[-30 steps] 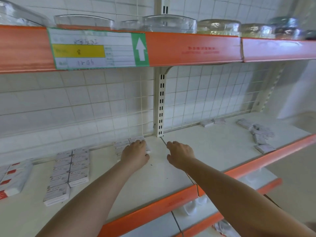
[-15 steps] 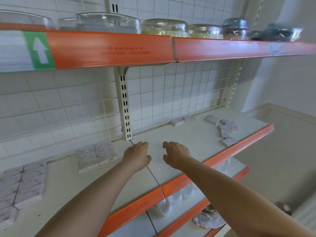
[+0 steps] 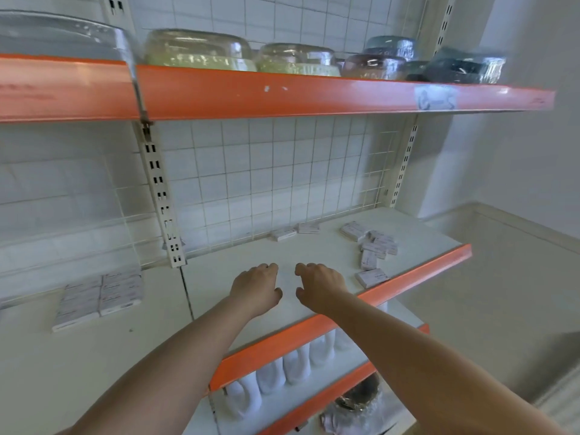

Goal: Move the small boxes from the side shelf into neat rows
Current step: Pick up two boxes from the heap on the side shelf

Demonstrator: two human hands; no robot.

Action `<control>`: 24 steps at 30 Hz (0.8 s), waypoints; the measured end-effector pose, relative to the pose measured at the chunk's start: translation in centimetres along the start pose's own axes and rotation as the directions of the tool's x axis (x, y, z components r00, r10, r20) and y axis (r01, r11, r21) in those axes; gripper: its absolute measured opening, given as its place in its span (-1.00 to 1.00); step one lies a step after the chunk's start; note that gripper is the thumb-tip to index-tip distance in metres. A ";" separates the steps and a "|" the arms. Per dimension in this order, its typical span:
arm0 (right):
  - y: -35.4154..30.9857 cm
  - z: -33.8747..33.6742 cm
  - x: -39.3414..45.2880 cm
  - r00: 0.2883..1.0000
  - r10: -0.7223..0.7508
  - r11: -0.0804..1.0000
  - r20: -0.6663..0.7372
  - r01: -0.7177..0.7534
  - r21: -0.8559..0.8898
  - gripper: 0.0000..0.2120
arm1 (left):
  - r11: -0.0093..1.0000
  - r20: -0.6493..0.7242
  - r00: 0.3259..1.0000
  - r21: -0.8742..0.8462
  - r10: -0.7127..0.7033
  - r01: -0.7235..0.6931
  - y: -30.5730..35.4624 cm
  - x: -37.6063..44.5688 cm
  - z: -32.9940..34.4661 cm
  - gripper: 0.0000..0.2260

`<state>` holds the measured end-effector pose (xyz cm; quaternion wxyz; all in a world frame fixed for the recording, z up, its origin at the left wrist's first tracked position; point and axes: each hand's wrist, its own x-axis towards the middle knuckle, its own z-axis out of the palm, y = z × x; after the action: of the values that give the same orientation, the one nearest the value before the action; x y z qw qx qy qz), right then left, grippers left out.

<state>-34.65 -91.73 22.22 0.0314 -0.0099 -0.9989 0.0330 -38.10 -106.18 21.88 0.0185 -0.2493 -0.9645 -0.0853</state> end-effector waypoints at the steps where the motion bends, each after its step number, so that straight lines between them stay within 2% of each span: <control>1: 1.0 0.0 0.1 1.000 -0.001 1.000 0.002 0.002 -0.005 -0.69 | 1.000 0.000 1.000 0.001 -0.006 0.006 0.8 0.4 0.2 -0.71; 8: 6.3 -0.4 0.6 1.000 0.004 1.000 -0.006 -0.004 -0.010 -0.70 | 1.000 0.011 1.000 -0.005 -0.010 0.010 4.8 3.1 1.4 -0.71; 15: 9.3 -0.3 1.5 0.999 0.038 0.999 0.000 -0.038 -0.003 -0.69 | 0.999 0.003 0.999 -0.011 0.049 -0.049 7.3 6.3 2.2 -0.71; 24: 12.7 -0.7 3.7 0.988 0.155 0.988 -0.011 -0.155 -0.001 -0.67 | 0.989 0.028 0.989 -0.012 0.145 -0.145 9.5 11.8 3.0 -0.70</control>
<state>-38.09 -78.92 22.27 0.0339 -0.0877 -0.9950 0.0342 -43.78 -91.86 21.33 0.0094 -0.3202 -0.9435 -0.0849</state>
